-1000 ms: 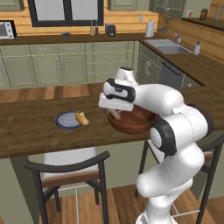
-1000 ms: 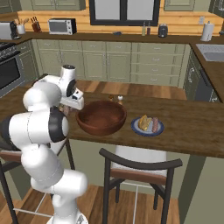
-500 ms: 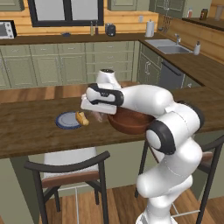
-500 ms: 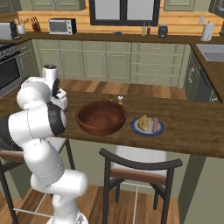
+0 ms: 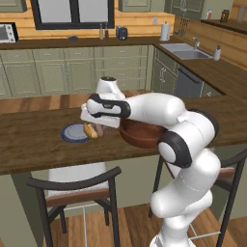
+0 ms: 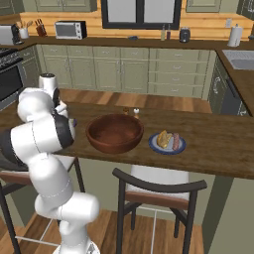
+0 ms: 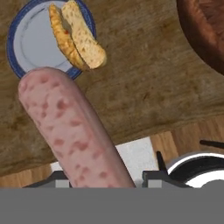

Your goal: Place one bun and one sausage from the bowl on each plate.

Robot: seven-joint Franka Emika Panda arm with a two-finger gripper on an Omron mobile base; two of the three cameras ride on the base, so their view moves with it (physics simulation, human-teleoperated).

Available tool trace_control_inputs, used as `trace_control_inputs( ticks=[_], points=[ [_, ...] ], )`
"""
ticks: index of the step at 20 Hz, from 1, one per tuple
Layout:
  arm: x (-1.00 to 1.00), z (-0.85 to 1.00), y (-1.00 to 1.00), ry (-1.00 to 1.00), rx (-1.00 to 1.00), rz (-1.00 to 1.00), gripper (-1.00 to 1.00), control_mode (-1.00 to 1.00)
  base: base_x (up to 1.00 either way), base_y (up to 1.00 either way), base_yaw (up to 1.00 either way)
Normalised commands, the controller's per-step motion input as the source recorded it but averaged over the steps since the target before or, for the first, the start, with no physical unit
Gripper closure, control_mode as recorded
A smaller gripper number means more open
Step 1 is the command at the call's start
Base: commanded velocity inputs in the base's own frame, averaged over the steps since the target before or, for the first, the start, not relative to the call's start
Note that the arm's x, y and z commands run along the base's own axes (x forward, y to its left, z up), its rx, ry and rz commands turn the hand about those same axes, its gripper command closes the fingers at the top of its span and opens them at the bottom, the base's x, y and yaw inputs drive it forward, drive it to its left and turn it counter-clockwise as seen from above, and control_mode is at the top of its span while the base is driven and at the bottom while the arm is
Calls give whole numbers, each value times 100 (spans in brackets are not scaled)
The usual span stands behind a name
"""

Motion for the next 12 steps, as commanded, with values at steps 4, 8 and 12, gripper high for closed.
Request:
trace_control_inputs(
  ticks=[4,8,12],
  points=[
    [30,-1,26,0,0,-4,100,-100,0,0,0],
    [56,-18,29,0,-1,0,100,-100,0,0,0],
    [53,-18,30,0,-1,0,100,-100,0,0,0]
  ],
)
